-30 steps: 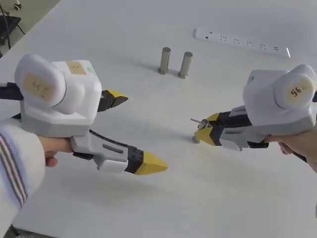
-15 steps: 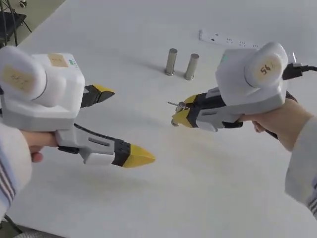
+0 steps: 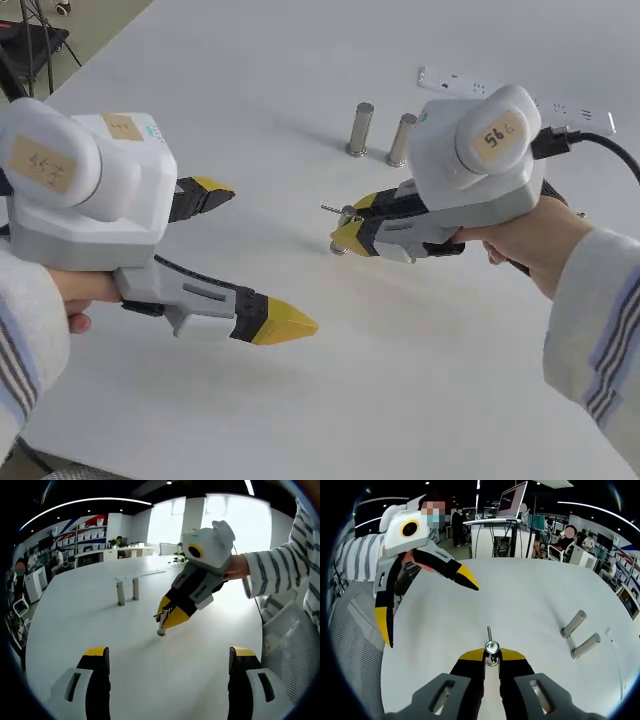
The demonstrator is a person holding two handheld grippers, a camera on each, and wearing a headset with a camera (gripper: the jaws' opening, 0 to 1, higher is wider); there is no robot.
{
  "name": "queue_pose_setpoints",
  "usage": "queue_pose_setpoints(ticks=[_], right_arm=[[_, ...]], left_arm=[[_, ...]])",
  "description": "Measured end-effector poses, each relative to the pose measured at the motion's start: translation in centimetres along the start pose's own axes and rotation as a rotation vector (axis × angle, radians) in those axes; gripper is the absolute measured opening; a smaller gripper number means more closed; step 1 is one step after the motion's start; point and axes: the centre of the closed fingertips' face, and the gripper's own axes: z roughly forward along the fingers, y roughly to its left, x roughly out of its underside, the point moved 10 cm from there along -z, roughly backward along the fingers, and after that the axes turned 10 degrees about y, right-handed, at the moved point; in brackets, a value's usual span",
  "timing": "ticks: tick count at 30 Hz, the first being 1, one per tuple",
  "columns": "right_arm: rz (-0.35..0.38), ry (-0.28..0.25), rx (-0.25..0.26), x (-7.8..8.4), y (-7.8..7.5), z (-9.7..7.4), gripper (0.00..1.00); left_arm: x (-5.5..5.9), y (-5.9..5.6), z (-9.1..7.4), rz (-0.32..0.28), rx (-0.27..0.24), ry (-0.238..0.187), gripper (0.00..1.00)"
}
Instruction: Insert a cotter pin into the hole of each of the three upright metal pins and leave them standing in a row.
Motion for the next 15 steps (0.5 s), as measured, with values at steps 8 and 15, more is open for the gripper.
queue_pose_setpoints(ticks=[8,15], right_arm=[[-0.012,0.02,-0.006,0.14,0.21,0.42,0.04],[-0.006,0.001,-0.023,0.2,0.29,0.61,0.04]], left_arm=[[0.02,-0.02,0.13,-0.001,0.005,0.003,0.99],[-0.22,0.09,0.02,-0.008,0.0,-0.007,0.99]])
